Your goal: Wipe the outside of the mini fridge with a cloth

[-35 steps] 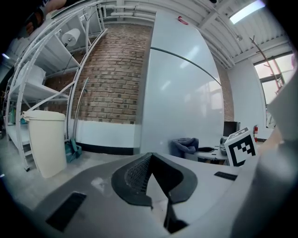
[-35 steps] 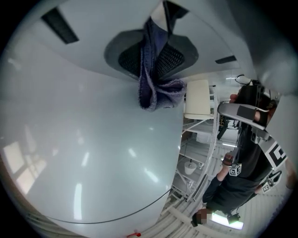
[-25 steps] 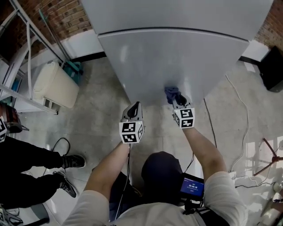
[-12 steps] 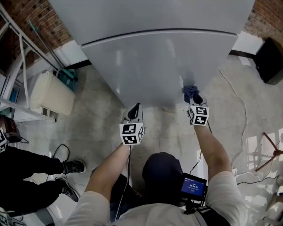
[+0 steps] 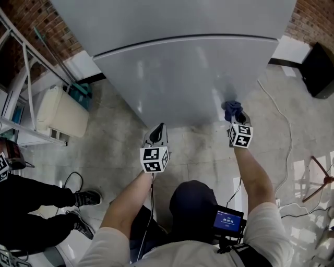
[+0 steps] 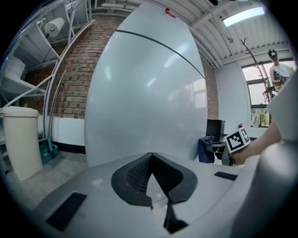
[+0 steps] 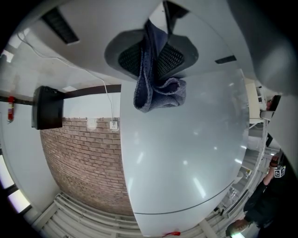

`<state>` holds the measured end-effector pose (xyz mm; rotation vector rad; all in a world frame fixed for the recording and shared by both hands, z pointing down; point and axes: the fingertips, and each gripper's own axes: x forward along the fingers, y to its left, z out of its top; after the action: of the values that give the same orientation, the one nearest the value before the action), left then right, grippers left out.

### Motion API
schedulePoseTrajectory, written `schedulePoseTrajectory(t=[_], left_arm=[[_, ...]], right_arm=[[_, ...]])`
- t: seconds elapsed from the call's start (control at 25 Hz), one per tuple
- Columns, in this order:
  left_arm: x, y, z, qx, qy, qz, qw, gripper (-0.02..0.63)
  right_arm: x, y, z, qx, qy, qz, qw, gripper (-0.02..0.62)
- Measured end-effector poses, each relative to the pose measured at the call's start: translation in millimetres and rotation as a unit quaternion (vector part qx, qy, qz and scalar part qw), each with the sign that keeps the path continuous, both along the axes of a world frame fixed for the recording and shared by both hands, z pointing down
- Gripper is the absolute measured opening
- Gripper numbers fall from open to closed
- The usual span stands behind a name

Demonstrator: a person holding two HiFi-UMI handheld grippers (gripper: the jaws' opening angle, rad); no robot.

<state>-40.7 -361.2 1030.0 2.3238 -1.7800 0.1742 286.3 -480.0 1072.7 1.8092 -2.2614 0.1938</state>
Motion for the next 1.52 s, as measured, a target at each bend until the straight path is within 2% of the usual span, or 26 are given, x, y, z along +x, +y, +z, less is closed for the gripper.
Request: schedulePoseTrajectory(t=[0.32, 0.56, 0.88, 1.04, 1.32, 1.52], left_arm=[[19, -4, -54, 0.022, 0.020, 0.027, 0.9992, 0.003], [21, -5, -131, 0.029, 0.029, 0.042, 0.9983, 0.003], [24, -3, -291, 0.044, 0.038, 0.048, 0.9972, 0.003], [19, 2, -391, 0.057, 0.048, 0.047, 0.9961, 0.003], [21, 9, -556, 0.093, 0.058, 0.049, 0.9928, 0.003], [13, 21, -654, 0.119, 0.066, 0.041, 0.9899, 0.003]], right_arm=[[-11, 25, -60, 0.010, 0.004, -0.016, 1.000, 0.058], [-25, 48, -153, 0.019, -0.010, -0.023, 1.000, 0.058], [-47, 79, -327, 0.028, -0.032, -0.053, 0.998, 0.058], [-61, 87, -429, 0.037, -0.033, -0.064, 0.997, 0.059], [-86, 89, -606, 0.077, -0.031, -0.097, 0.992, 0.058], [-100, 93, -710, 0.105, -0.031, -0.109, 0.988, 0.058]])
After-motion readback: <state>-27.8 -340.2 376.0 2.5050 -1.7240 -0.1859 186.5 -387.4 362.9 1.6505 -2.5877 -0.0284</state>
